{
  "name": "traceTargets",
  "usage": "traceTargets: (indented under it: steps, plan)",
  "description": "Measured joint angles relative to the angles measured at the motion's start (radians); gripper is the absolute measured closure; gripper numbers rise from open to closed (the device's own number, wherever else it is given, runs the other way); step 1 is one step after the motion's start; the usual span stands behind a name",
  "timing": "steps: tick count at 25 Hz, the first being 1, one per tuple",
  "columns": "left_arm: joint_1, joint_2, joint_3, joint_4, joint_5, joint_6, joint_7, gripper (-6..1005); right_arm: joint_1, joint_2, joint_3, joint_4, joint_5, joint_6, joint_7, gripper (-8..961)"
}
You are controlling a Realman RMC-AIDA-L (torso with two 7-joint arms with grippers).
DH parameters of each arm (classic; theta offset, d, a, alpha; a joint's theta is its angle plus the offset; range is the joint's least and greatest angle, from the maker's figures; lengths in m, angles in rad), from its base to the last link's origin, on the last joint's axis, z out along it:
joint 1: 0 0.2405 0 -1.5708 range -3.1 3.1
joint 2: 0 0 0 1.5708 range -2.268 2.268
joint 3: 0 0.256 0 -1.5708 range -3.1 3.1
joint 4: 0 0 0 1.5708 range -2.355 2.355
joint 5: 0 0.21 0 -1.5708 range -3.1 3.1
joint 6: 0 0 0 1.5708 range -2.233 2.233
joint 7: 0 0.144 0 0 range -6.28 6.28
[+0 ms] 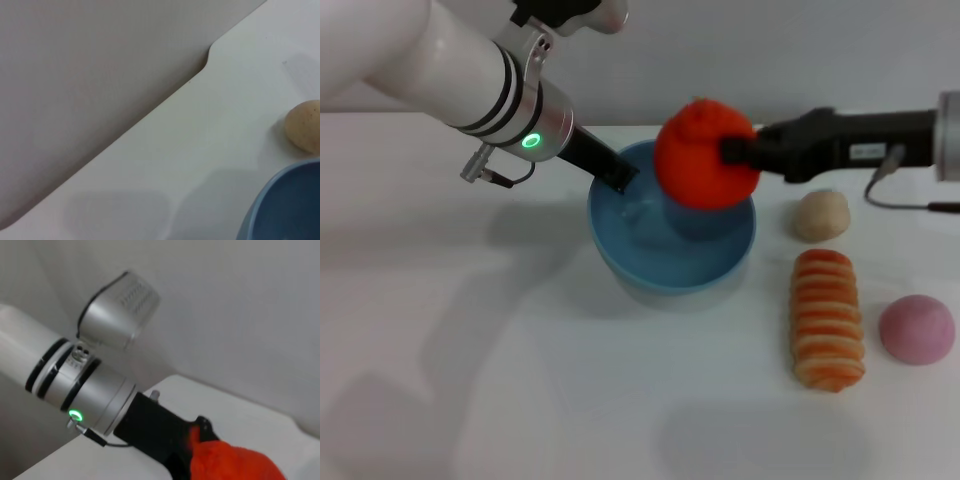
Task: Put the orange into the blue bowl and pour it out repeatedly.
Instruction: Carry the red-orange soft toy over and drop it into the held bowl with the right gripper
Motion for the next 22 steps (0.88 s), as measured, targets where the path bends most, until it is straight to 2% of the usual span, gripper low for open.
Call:
traceTargets:
  steps: [5, 8, 18, 22]
  plan:
    - [0.007, 0.000, 0.000, -0.002, -0.001, -0.014, 0.002, 1001, 0.033, -0.001, -0.022, 0.111, 0.006, 0.010, 0.000, 924]
    - [0.010, 0.000, -0.003, -0.003, -0.002, -0.016, 0.002, 1000, 0.034, -0.002, -0.020, 0.120, 0.008, 0.011, -0.002, 924]
    - [0.016, 0.001, 0.002, -0.009, -0.003, -0.036, 0.002, 1001, 0.029, -0.002, -0.017, 0.123, 0.014, 0.010, -0.023, 763]
    - [0.025, 0.001, 0.003, -0.014, -0.004, -0.049, 0.001, 1000, -0.001, -0.002, 0.051, 0.095, 0.052, -0.003, -0.067, 684]
